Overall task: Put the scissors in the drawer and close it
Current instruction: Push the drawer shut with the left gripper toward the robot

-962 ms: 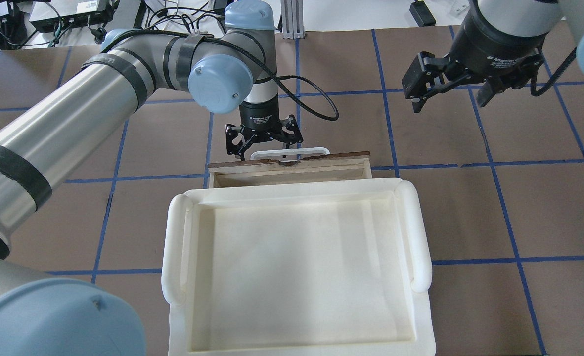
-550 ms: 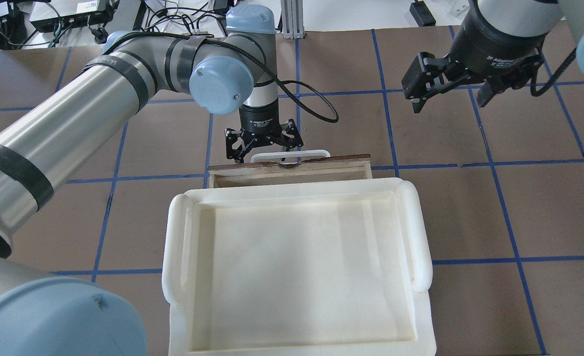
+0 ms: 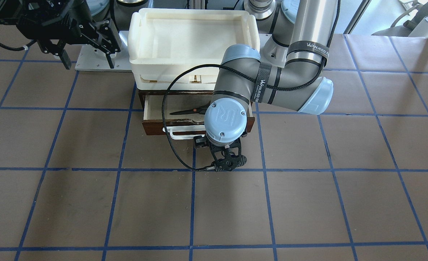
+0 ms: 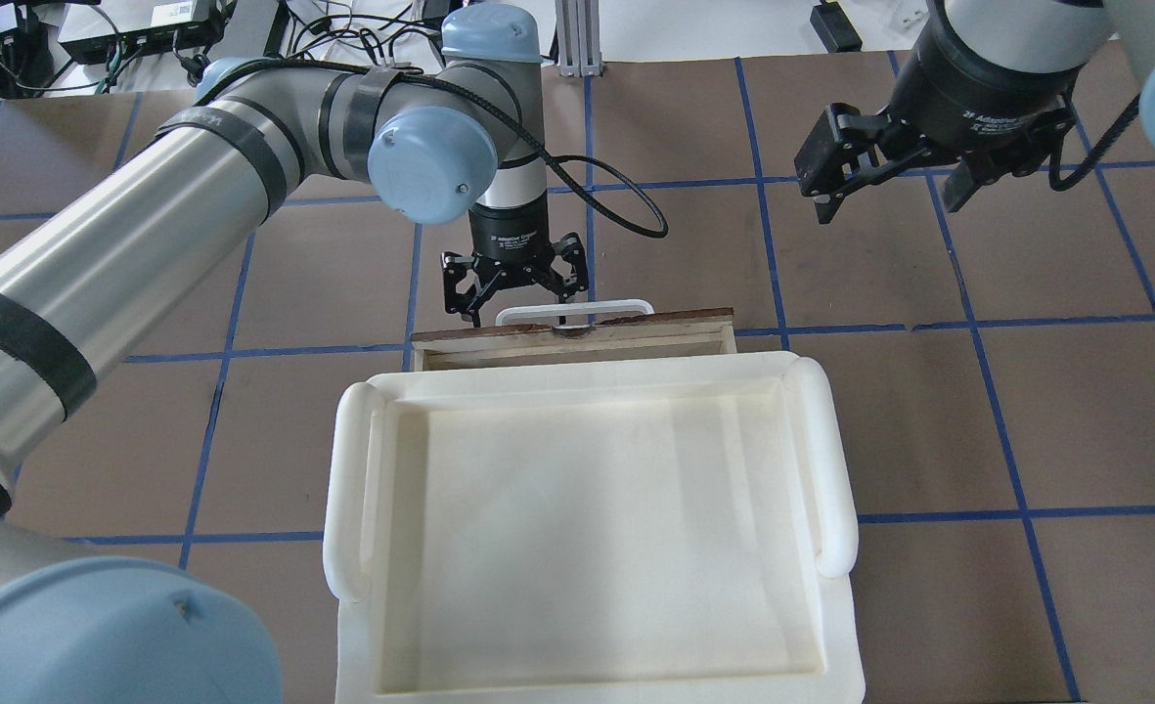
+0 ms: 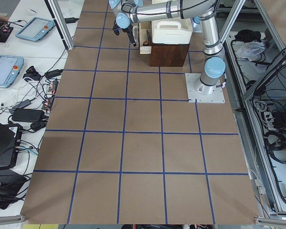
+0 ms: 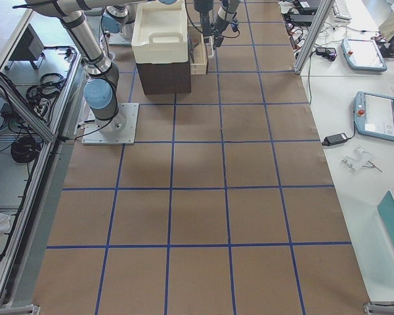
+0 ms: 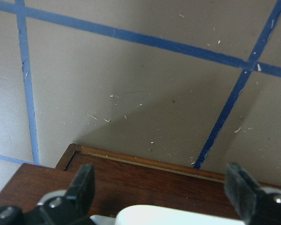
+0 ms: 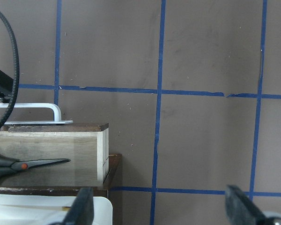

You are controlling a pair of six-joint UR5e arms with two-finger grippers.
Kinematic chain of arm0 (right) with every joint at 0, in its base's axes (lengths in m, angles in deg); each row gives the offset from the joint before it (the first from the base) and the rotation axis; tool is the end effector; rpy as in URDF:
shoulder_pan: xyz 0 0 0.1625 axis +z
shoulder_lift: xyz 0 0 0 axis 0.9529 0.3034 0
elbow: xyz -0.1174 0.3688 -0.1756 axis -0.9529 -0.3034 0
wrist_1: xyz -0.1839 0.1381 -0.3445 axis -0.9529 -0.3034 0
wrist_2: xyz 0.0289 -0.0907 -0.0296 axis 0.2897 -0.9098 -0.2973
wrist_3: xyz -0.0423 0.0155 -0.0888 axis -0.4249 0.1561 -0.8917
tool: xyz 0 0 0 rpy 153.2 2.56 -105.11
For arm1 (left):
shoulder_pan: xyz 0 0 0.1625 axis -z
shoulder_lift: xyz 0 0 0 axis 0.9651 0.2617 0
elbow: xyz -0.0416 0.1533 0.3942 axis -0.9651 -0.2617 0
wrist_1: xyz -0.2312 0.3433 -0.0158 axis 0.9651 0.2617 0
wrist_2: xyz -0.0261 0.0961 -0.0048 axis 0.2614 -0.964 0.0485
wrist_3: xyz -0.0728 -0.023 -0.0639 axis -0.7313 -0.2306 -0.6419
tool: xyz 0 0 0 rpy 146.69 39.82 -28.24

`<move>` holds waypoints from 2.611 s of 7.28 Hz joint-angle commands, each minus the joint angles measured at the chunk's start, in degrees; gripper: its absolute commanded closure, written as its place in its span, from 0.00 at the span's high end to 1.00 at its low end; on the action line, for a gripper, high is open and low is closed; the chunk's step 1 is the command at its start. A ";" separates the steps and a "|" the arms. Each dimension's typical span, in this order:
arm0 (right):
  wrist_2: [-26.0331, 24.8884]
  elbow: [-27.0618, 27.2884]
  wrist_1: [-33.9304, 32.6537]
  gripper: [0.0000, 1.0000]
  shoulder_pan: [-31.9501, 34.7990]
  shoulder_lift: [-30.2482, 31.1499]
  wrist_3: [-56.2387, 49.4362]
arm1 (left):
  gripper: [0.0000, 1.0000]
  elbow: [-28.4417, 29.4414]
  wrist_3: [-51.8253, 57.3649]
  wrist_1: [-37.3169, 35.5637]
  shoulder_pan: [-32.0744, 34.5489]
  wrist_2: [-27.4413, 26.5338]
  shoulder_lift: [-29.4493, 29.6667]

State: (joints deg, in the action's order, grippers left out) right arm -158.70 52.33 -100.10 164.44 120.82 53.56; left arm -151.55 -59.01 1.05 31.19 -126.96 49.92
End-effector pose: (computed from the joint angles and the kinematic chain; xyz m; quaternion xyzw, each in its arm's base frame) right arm 0.1503 -0.4459 0.5440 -0.0277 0.9983 -0.0513 0.0035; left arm -0.3071 -0.5673 0.2819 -0.1181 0.9778 0.1682 0.0419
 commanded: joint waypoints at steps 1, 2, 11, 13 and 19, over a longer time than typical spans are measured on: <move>0.00 0.00 0.00 1.00 0.00 0.00 0.00 | 1.00 0.34 -0.01 -0.23 -0.02 0.22 -0.46; 0.00 0.00 0.00 1.00 0.00 0.00 0.00 | 1.00 0.16 -0.44 0.12 0.16 0.13 -0.89; 0.00 0.00 -0.09 1.00 0.00 0.00 -0.09 | 1.00 -0.63 -2.38 6.88 0.25 1.01 -1.78; 0.00 0.00 0.00 1.00 0.00 0.09 -0.18 | 1.00 -1.07 -5.62 8.03 0.25 1.36 -1.52; -0.09 0.00 0.00 1.00 0.00 0.00 -0.18 | 1.00 -1.42 -5.63 11.80 0.42 1.36 -0.99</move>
State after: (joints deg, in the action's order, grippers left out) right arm -158.72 52.33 -100.10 164.45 120.83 53.38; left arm -152.85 -64.64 12.12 31.55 -125.57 48.84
